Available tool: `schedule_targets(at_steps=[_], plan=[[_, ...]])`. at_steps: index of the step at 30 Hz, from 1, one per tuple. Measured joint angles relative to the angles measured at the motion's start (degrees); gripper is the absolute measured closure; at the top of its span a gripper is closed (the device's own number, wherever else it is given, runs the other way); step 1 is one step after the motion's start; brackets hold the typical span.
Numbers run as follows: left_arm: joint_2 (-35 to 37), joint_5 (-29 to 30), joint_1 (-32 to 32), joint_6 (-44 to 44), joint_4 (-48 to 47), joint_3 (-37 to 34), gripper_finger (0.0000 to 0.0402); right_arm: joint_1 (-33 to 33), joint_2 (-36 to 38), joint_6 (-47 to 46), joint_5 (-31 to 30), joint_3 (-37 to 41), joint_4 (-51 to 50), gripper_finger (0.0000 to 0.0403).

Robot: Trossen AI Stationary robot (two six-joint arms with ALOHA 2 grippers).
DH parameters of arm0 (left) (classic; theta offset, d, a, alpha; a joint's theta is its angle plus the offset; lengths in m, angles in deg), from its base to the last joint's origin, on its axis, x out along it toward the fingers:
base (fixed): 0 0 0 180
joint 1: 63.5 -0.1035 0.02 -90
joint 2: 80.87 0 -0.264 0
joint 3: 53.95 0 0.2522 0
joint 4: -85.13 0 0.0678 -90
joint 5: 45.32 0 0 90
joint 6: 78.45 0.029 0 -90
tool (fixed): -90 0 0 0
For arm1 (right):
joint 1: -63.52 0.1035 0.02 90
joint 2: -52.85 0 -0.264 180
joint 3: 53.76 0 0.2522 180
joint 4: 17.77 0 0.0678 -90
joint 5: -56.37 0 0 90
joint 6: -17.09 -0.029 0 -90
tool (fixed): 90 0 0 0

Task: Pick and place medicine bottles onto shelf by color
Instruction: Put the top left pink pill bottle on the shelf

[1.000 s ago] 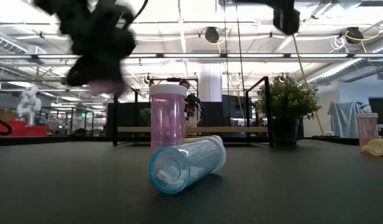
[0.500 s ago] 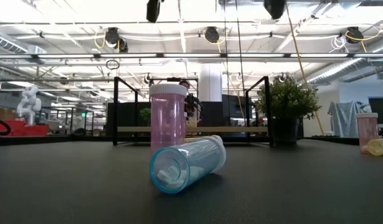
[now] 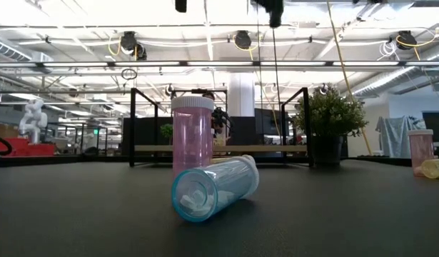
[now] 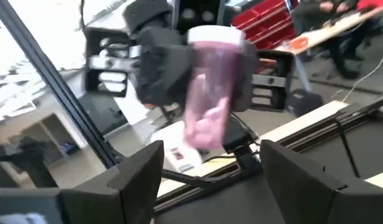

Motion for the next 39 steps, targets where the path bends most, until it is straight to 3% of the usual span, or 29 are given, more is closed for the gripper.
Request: schedule_targets(at_steps=[9, 16, 32, 35, 39], plan=[[0.0, 1.0, -0.3, 0.8, -0.5, 0.0, 0.0284, -4.3, -3.0, -5.5, 8.5, 0.0, 7.9, 0.0146], [0.0, 1.2, -1.7, 1.3, -0.4, 0.0, 0.0284, -7.5, -5.5, -11.4, 14.1, 0.0, 11.7, 0.0184], [0.0, 1.1, -1.9, 1.4, -0.4, 0.0, 0.0284, -8.2, -5.6, -11.4, 14.3, 0.0, 11.7, 0.031], [0.0, 0.5, -1.9, 1.4, -0.8, -0.1, 0.0283, -8.2, -5.6, -10.3, 14.3, 0.0, 10.0, 0.0316], [0.0, -4.7, -1.8, 2.2, -1.6, -0.1, 0.0272, -7.7, -5.2, -7.5, 14.6, -0.1, 7.2, 0.0306]])
